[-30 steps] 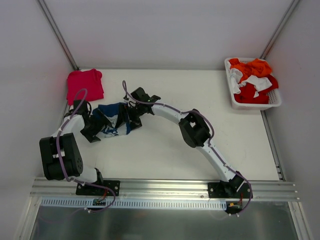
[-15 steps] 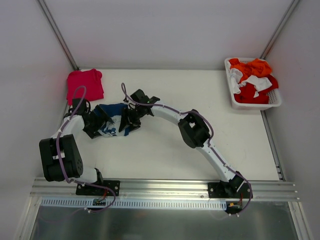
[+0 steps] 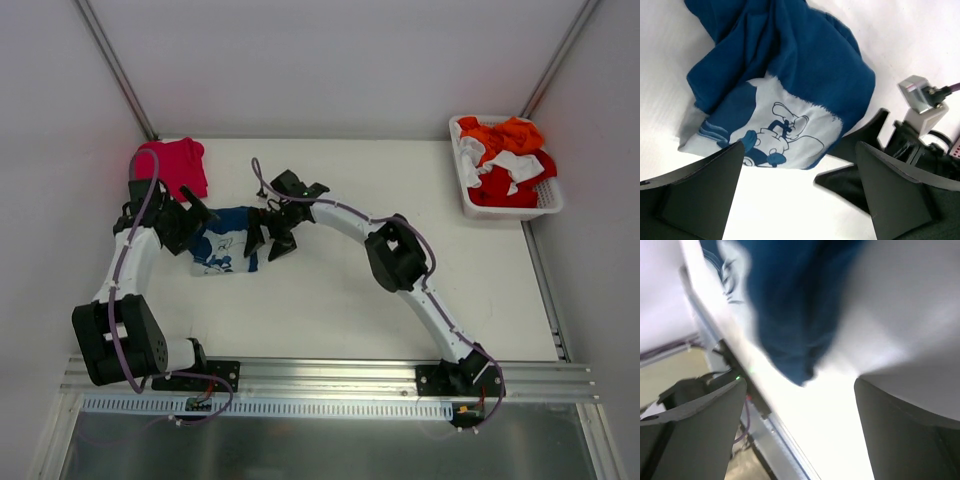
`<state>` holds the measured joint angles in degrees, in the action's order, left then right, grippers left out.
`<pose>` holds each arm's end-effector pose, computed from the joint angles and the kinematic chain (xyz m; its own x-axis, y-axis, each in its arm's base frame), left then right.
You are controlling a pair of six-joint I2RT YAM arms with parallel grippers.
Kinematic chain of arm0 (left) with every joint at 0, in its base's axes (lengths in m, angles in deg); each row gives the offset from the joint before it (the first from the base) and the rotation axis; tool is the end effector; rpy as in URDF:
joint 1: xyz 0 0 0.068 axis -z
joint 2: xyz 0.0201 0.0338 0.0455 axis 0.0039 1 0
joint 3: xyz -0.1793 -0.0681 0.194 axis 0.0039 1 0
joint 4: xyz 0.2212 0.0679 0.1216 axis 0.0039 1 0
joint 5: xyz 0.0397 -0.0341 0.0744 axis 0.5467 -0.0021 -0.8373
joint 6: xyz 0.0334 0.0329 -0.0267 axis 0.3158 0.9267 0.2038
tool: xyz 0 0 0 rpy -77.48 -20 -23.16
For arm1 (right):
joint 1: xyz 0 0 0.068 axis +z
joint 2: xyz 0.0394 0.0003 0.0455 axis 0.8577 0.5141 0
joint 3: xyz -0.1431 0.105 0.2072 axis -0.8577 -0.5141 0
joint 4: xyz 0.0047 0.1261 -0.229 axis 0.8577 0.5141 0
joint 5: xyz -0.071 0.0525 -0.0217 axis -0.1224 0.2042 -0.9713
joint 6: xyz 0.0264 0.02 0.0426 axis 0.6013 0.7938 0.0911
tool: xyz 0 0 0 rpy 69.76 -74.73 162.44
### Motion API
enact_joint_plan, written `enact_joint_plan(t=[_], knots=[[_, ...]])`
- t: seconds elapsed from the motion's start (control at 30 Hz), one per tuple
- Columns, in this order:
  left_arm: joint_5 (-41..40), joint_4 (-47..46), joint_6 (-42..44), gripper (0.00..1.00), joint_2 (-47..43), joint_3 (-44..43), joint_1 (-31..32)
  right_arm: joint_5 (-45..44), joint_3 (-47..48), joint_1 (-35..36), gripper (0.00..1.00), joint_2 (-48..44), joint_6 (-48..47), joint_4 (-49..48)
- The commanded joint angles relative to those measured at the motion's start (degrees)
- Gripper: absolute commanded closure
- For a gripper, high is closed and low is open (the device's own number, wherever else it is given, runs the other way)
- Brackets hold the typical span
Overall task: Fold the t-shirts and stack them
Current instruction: Put the neatly folded tshirt into the corner of the board with both arms
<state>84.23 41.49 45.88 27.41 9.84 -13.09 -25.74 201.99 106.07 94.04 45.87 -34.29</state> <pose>0.2708 0.0516 0.2539 -0.5683 -0.6716 -0.4754 -0.4036 0.7310 -0.5503 0.3584 0.4195 0.1533 -0.7717 -0.4763 -0.4215 -0.6127 0.3788 0.6936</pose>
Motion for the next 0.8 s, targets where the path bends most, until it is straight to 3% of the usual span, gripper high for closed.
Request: enact_joint_plan(t=[0.0,0.17,0.23,0.33,0.37,0.5,0.53,0.57,0.6,0.77], knots=[[-4.42,4.96,1.19,0.06,0.78,-7.99,-0.5,-9.12,6.41,-5.42,0.06,-5.19,-4.76,10.52],[-12.33,11.19,6.03,0.07,2.44,-20.65,-0.5,-17.23,12.67,-9.2,0.09,-12.46,-10.21,23.98],[-14.96,12.17,5.95,0.07,3.24,-26.73,-0.5,-17.59,11.53,-10.88,0.24,-15.46,-10.39,25.04],[-21.03,12.88,3.4,0.07,4.64,-31.83,-0.58,-16.36,10.12,-12.2,0.78,-20.13,-9.43,26.1],[-22.96,12.79,2.61,0.16,5.69,-33.06,-0.5,-16.36,10.12,-12.37,0.99,-21.53,-8.99,26.8],[-23.95,11.91,-1.61,0.5,11.75,-36.58,-0.58,-15.3,10.12,-12.64,0.99,-23.56,-9.69,30.66],[-22.98,11.91,-1.62,0.76,15.86,-37.63,-0.58,-15.13,10.21,-12.73,0.99,-23.91,-10.12,31.37],[-21.93,12.0,-1.7,0.93,18.25,-40.08,-0.58,-15.13,10.56,-12.73,1.0,-24.18,-11.35,32.16],[-21.31,12.52,-1.79,1.0,20.27,-41.41,-0.58,-15.82,11.52,-12.73,1.0,-24.7,-12.06,34.08],[-18.75,14.63,-1.88,1.0,33.9,-52.81,-0.15,-16.71,13.99,-14.13,1.0,-27.16,-15.13,38.49]])
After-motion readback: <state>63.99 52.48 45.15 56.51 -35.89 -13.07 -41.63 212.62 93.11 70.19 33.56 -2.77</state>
